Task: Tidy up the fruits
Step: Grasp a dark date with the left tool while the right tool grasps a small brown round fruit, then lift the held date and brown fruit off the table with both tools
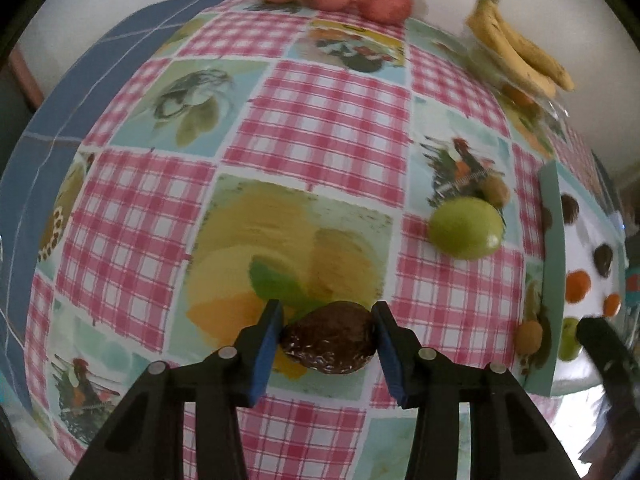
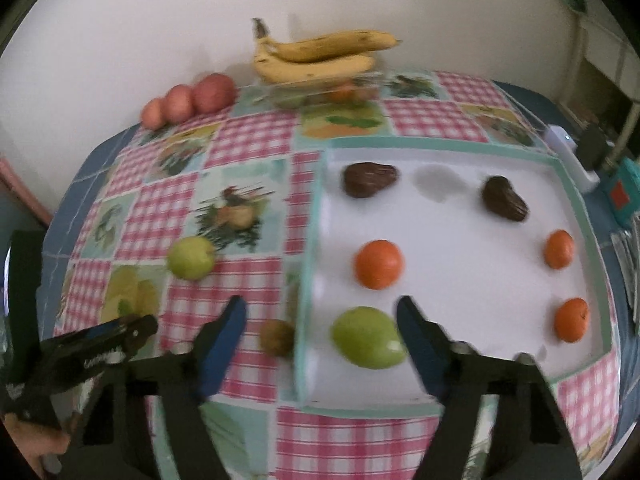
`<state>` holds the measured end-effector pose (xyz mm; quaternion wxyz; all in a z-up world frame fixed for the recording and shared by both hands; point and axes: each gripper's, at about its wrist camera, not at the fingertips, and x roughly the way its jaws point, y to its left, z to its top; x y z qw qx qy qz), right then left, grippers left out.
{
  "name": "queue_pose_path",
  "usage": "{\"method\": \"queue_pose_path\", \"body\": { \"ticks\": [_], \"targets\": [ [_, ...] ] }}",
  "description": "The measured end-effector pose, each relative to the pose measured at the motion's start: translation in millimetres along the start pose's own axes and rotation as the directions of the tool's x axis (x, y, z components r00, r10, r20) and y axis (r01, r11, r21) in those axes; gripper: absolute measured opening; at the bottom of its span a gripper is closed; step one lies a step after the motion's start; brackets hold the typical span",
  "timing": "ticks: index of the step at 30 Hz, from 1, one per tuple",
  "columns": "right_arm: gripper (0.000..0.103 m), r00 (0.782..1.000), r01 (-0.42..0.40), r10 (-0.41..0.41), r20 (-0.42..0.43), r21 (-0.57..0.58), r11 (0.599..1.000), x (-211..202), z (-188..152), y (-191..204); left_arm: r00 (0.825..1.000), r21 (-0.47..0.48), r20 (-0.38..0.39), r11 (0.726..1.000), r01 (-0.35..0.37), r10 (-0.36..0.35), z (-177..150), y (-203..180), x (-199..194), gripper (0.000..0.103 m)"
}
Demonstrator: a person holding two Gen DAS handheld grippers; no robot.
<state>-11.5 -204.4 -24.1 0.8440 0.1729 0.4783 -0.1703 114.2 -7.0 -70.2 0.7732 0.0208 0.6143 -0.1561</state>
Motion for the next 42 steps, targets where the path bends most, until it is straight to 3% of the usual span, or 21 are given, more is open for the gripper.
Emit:
{"method": "queue_pose_path", "body": {
  "ticks": [3,8,12,22,32,39,42],
  "targets": [
    [0.05,0.999,-0.047,0.046,-0.019,-0.033,0.998,3.7,-0.7,12.7,1.0,-0.04,0.003,0.999,0.013,-0.013,5.5,16.0,-0.6,0.048],
    [0.04,0.995,-0.089,0.085,-0.05,-0.069,0.994,11.0,-3.6,30.1,1.0,-0.058,0.004,0.998,0.025,-0.025,8.8,23.9,1.2,0.048],
    [0.04,0.99,-0.12,0.114,-0.083,-0.073,0.99,17.2,-6.3,37.1,1.0,-0.06,0.004,0.998,0.025,-0.024,7.3,22.1,-0.3,0.048],
    [0.04,0.992,0.018,-0.037,-0.122,-0.149,0.989,36.4,-13.0,46.9,1.0,-0.097,0.009,0.995,0.028,-0.028,6.2,22.7,-1.7,0.048],
    [0.039,0.984,0.105,-0.136,-0.115,-0.237,0.966,46.7,-17.6,60.5,1.0,-0.097,0.011,0.995,0.02,-0.019,6.7,20.8,1.0,0.048],
    [0.039,0.984,0.106,-0.138,-0.109,-0.259,0.96,48.5,-18.2,62.3,1.0,-0.091,0.01,0.996,0.017,-0.017,7.2,21.7,1.1,0.048],
    [0.033,0.984,0.108,-0.14,-0.106,-0.262,0.959,48.1,-18.2,62.0,1.0,-0.086,0.01,0.996,0.016,-0.015,7.4,21.7,1.5,0.048]
  ]
}}
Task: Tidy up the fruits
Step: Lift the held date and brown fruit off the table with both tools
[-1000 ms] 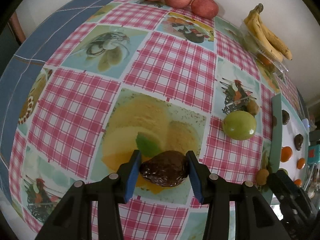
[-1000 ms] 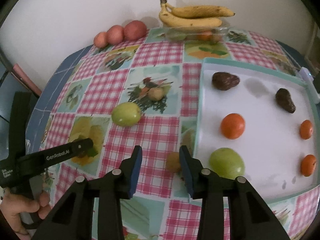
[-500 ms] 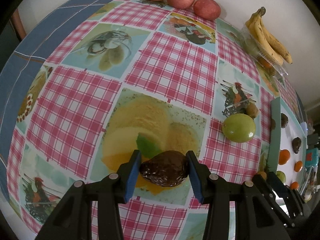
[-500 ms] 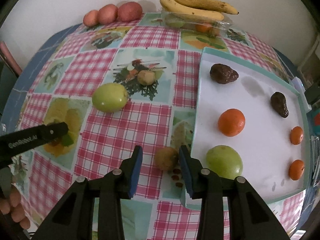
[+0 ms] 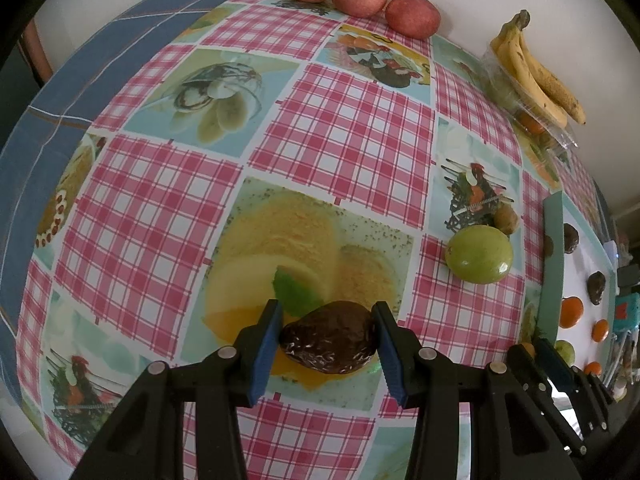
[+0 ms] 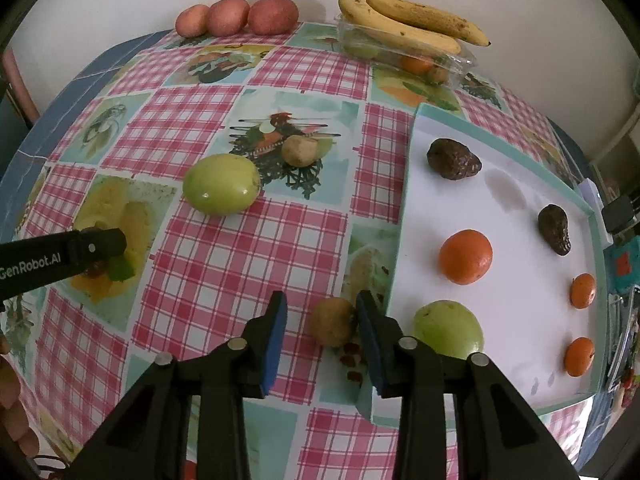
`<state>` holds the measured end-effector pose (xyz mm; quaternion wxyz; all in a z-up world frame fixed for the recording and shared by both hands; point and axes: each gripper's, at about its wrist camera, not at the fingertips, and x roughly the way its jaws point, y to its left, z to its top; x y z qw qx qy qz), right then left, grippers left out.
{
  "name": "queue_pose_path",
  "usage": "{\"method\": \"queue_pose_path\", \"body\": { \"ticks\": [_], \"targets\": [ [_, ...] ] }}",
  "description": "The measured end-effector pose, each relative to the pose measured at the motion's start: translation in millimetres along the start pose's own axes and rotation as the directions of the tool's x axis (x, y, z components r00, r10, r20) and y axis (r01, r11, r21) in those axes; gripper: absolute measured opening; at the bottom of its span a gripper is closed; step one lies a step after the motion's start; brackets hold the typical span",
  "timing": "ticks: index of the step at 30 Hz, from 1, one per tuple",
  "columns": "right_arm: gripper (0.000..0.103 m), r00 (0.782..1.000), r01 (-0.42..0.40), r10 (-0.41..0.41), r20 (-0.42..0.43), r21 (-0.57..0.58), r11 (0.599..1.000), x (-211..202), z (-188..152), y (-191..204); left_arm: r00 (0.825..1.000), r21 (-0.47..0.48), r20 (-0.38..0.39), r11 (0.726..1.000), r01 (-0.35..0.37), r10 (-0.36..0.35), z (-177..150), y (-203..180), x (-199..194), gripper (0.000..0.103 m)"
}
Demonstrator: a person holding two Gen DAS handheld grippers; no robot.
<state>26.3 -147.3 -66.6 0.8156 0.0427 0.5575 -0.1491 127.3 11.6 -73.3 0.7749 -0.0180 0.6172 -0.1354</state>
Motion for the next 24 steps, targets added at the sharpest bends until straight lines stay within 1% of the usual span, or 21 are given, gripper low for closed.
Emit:
{"method": "queue_pose_path", "body": {
  "ticks": [3,9,11,15,19,20,24],
  "targets": [
    [0.028,1.0,0.009,-0.009,0.002,-0.011,1.0,0.7,0.4,1.4,1.0,0.0,0.0,1.0,0.0,0.0,-0.3,0.0,-0.2,0.048],
    [0.026,0.999,0.041,-0.041,0.0,-0.058,0.997,2.0,-1.5,7.2,1.0,0.009,0.0,1.0,-0.003,0.003,0.0,-0.4,0.3,0.049],
    [0.026,1.0,0.025,-0.025,-0.002,-0.047,0.999,1.6,-2.4,6.0,1.0,0.01,0.0,1.0,-0.004,0.004,-0.2,-0.6,0.3,0.049],
    [0.026,0.999,-0.038,0.037,-0.011,-0.008,0.999,1.2,-2.5,0.7,1.0,0.013,0.0,1.0,-0.004,0.004,-0.6,-0.9,0.2,0.049],
    [0.026,0.988,-0.153,0.154,-0.023,0.042,0.987,1.8,-3.0,-1.3,1.0,0.018,0.0,1.0,-0.006,0.006,-0.7,-1.0,0.4,0.049],
    [0.026,0.987,-0.158,0.159,-0.025,0.043,0.987,2.1,-3.1,-0.2,1.0,0.021,0.0,1.0,-0.007,0.007,-0.2,-0.9,0.6,0.049],
    [0.026,0.99,-0.136,0.136,-0.024,0.014,0.991,2.4,-3.8,7.0,1.0,0.025,0.0,1.0,-0.009,0.009,-0.1,-1.6,0.9,0.049]
  ]
}}
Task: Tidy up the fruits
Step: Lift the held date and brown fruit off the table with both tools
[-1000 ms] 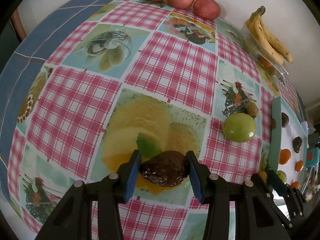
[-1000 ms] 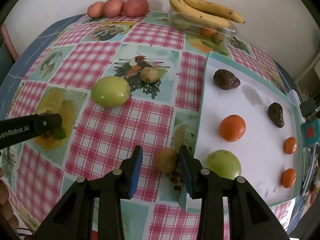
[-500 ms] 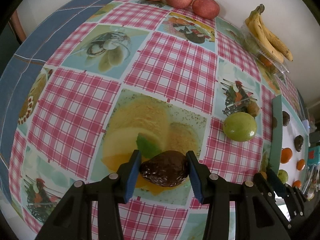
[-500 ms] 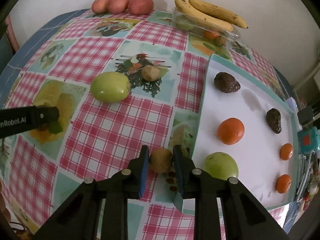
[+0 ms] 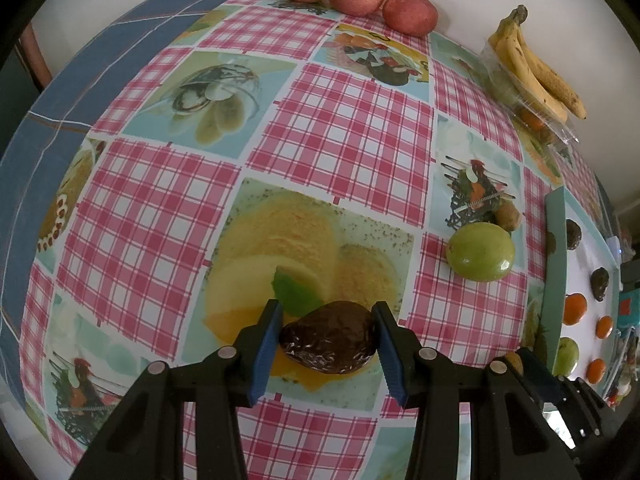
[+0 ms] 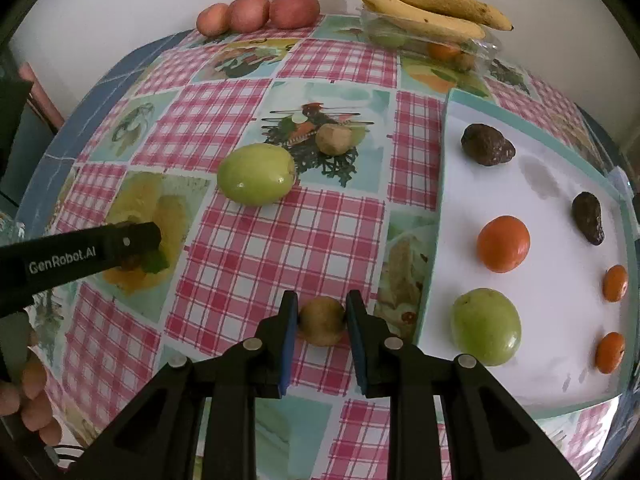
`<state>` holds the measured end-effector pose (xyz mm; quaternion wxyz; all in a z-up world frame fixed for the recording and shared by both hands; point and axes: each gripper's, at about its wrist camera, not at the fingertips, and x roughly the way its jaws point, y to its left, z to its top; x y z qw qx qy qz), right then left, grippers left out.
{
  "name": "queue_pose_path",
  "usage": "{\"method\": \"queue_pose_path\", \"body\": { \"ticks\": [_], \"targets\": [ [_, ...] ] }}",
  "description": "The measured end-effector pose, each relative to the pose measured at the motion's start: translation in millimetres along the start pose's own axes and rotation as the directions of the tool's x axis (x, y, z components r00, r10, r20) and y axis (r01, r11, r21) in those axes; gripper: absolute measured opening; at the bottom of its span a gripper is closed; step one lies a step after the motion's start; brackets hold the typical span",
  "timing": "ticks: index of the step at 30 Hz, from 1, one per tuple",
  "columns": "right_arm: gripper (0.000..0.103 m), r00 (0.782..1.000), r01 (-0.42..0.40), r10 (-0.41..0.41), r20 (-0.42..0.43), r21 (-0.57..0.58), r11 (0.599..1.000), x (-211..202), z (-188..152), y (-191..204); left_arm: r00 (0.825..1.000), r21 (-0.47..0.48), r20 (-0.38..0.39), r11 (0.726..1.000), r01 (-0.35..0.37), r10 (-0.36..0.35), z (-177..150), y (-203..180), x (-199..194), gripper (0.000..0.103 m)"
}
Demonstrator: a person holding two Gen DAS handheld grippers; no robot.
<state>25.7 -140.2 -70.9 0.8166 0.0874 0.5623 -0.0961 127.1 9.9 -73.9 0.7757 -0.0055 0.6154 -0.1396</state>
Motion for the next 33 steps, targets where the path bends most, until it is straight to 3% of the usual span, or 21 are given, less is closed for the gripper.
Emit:
{"method": "queue_pose_path", "body": {
  "ticks": [21,29,33],
  "targets": [
    [0.026,1.0,0.025,-0.026,-0.011,-0.047,0.999,8.9,-4.3,6.7,1.0,0.038,0.012,0.999,-0.019,0.018,0.4,-4.8,2.1,0.048],
    [0.026,1.0,0.01,-0.01,-0.015,-0.031,0.999,6.2,-4.2,0.9,0.998,-0.051,0.018,0.997,0.054,-0.053,0.3,5.6,-3.5,0.048],
    [0.026,1.0,-0.02,0.02,0.002,-0.008,1.0,-1.0,-2.8,-3.4,0.997,-0.059,0.064,0.997,0.048,-0.044,0.5,6.8,-16.2,0.048]
  ]
}}
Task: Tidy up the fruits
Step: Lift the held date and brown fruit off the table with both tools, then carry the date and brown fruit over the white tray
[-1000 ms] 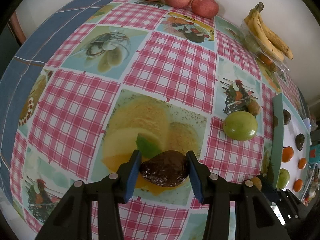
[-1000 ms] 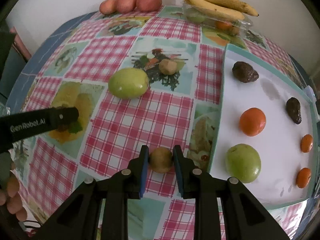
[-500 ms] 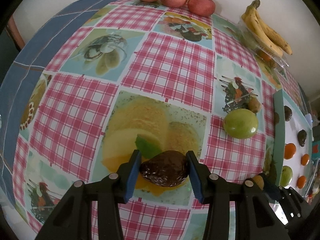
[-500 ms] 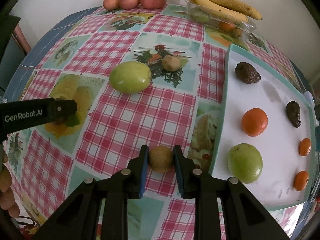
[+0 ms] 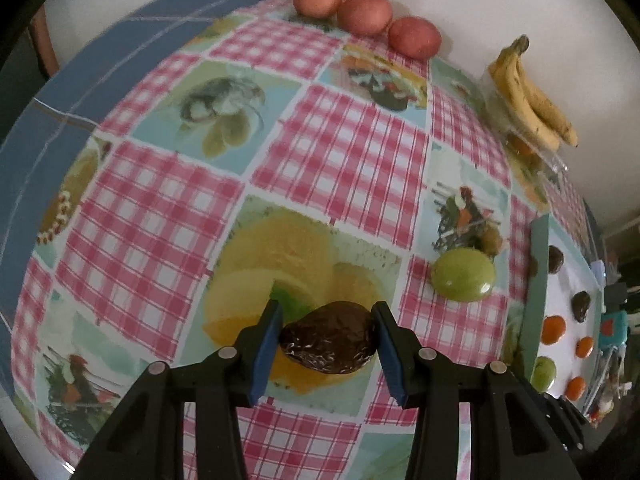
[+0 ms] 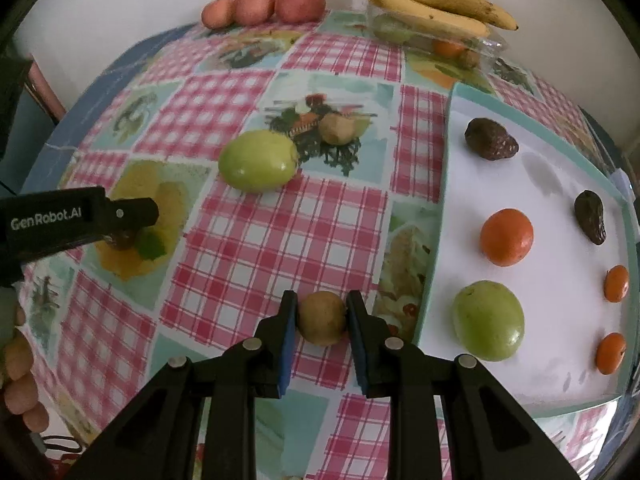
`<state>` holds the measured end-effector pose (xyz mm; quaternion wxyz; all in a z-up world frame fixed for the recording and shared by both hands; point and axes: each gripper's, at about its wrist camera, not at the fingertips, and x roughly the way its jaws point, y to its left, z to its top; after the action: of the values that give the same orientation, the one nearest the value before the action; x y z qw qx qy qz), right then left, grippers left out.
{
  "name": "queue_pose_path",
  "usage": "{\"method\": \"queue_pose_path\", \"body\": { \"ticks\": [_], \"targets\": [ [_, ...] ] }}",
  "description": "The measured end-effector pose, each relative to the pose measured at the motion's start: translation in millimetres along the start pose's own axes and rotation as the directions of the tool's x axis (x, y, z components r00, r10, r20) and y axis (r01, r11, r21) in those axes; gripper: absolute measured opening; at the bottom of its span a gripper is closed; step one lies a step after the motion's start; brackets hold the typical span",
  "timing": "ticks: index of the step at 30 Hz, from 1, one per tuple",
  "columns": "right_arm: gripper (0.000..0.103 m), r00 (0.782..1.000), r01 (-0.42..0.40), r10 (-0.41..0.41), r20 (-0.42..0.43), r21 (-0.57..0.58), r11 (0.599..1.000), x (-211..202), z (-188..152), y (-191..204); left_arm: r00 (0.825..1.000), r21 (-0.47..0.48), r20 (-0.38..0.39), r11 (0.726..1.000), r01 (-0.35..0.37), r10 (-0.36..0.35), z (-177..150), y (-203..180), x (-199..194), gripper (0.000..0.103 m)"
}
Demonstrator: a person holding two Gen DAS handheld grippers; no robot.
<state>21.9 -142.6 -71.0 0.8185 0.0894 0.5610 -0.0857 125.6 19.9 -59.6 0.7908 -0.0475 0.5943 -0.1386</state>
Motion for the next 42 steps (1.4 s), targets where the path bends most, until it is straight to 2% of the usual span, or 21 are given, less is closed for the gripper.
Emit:
{"method": "queue_pose_path", "body": {
  "ticks": [9,14,21,24,27,32,34,38,42],
  "targets": [
    [0.026,0.992,-0.061,0.054,0.117,0.056,0.997,-39.0,5.7,-18.1,0.994,0.016,0.105,1.0,-0.006,0.004,-5.2,-19.8,-30.2,0.048],
    [0.026,0.987,-0.033,0.014,0.158,0.115,0.993,-53.6,5.7,-45.2,0.991,0.064,0.124,0.997,0.045,-0.053,-15.9,-42.9,-41.3,0.048],
    [0.026,0.986,0.049,-0.088,0.139,0.262,0.964,-60.3,-15.0,-110.4,0.99,0.185,0.11,0.981,0.066,-0.087,-33.7,-88.4,-38.6,0.048],
    [0.026,0.983,0.106,-0.15,0.107,0.339,0.935,-59.7,-27.7,-141.4,0.988,0.261,0.103,0.962,0.086,-0.116,-45.0,-113.6,-38.1,0.048],
    [0.026,0.98,0.129,-0.179,0.09,0.404,0.906,-62.7,-34.4,-170.1,0.984,0.34,0.085,0.933,0.12,-0.157,-59.5,-140.4,-37.7,0.048],
    [0.026,0.977,0.139,-0.199,0.078,0.477,0.868,-68.3,-44.4,-203.0,0.971,0.451,-0.011,0.866,0.218,-0.239,-89.3,-187.5,-27.8,0.048],
    [0.026,0.977,0.138,-0.2,0.076,0.492,0.86,-68.9,-46.1,-210.2,0.969,0.503,-0.033,0.834,0.227,-0.243,-102.5,-207.1,-23.3,0.048],
    [0.026,0.979,0.123,-0.187,0.078,0.51,0.851,-70.0,-51.7,-221.3,0.967,0.561,-0.066,0.792,0.24,-0.246,-120.3,-232.1,-14.1,0.048],
    [0.026,0.982,0.115,-0.176,0.074,0.508,0.854,-68.4,-55.0,-223.3,0.972,0.574,-0.102,0.785,0.233,-0.214,-127.6,-242.3,2.7,0.048]
  ]
}}
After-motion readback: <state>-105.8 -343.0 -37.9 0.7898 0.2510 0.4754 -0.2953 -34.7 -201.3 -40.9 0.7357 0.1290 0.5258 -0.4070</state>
